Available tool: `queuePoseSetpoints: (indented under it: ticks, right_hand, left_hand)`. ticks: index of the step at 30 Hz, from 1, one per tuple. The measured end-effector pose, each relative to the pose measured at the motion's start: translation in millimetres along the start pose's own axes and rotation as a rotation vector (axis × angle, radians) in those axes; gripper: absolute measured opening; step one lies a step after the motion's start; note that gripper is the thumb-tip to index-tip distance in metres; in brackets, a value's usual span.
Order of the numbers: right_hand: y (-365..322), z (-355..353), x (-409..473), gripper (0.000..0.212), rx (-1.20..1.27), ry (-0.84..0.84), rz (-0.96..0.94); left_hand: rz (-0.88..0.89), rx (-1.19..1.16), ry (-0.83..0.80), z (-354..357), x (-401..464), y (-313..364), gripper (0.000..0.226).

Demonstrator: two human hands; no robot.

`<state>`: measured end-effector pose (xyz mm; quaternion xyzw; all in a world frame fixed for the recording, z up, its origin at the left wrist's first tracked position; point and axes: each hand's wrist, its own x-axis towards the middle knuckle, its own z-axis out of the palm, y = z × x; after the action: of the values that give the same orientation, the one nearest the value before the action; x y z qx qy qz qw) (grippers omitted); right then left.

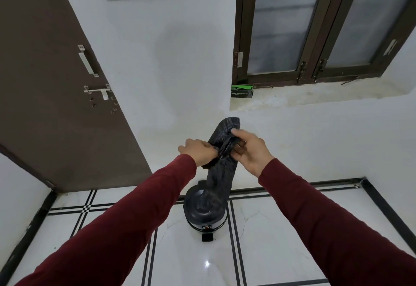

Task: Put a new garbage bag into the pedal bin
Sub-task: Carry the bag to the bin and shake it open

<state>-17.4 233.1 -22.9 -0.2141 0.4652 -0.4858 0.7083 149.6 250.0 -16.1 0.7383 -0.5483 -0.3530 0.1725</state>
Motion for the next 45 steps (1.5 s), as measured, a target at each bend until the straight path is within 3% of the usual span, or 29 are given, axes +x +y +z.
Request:
queuePoseSetpoints:
  ticks: [3, 5, 9, 13, 20, 24, 27, 30, 33, 36, 39, 41, 45]
  right_hand:
    - [1.7, 0.0, 1.6, 0.021, -0.15, -0.004, -0.079]
    - [1.1, -2.4, 1.4, 0.019, -0.175, -0.02, -0.099]
    - [-0.9, -6.2, 0.2, 0.015, -0.213, -0.048, -0.104]
    - [-1.9, -8.2, 4.0, 0.027, -0.201, 0.028, -0.12]
    - [-5.0, -16.4, 7.7, 0.03, -0.154, 0.184, -0.108]
    - [-4.5, -19.4, 9.3, 0.009, -0.169, 0.249, -0.104]
    - [-1.2, -20.1, 12.1, 0.02, -0.245, 0.286, -0.131]
    - [0.9, -15.7, 13.0, 0.026, -0.39, 0.284, -0.202]
    - [-1.4, -13.2, 13.3, 0.031, -0.732, 0.327, -0.313]
    - [-7.5, -11.5, 8.9, 0.009, -0.856, 0.387, -0.307]
    - [-7.7, -10.1, 3.6, 0.018, -0.857, 0.404, -0.27]
    - [-3.1, -12.1, 4.7, 0.02, -1.022, 0.398, -0.338]
    - [4.9, -20.7, 2.2, 0.024, -1.458, 0.278, -0.416]
  left_hand:
    - [-0.003, -0.152, 0.111, -3.5, 3.2, 7.1, 0.051]
    - [0.112, -0.234, 0.034, -5.7, 6.2, 9.0, 0.059]
    - [0.222, -0.23, 0.076, -5.3, 15.2, 4.3, 0.037]
    - [0.073, -0.243, 0.271, 0.2, 27.8, -0.7, 0.037]
    - [0.003, -0.526, 0.342, -8.8, 27.3, -3.9, 0.031]
    - [0.011, -0.509, 0.327, -11.2, 21.9, -8.2, 0.023]
    - [0.133, -0.535, 0.218, -12.9, 18.0, -10.9, 0.025]
    - [0.295, -0.385, 0.116, -14.0, 14.6, -9.0, 0.037]
    - [0.35, -0.205, 0.068, -14.1, 12.4, -3.7, 0.062]
    - [0.227, -0.08, 0.083, -16.5, 12.8, 2.3, 0.05]
    - [0.161, -0.079, 0.113, -13.4, 12.2, 7.3, 0.022]
    - [0.165, -0.045, 0.199, -10.0, 9.4, 9.6, 0.025]
    - [0.253, 0.338, 0.385, -6.4, 6.4, 8.5, 0.033]
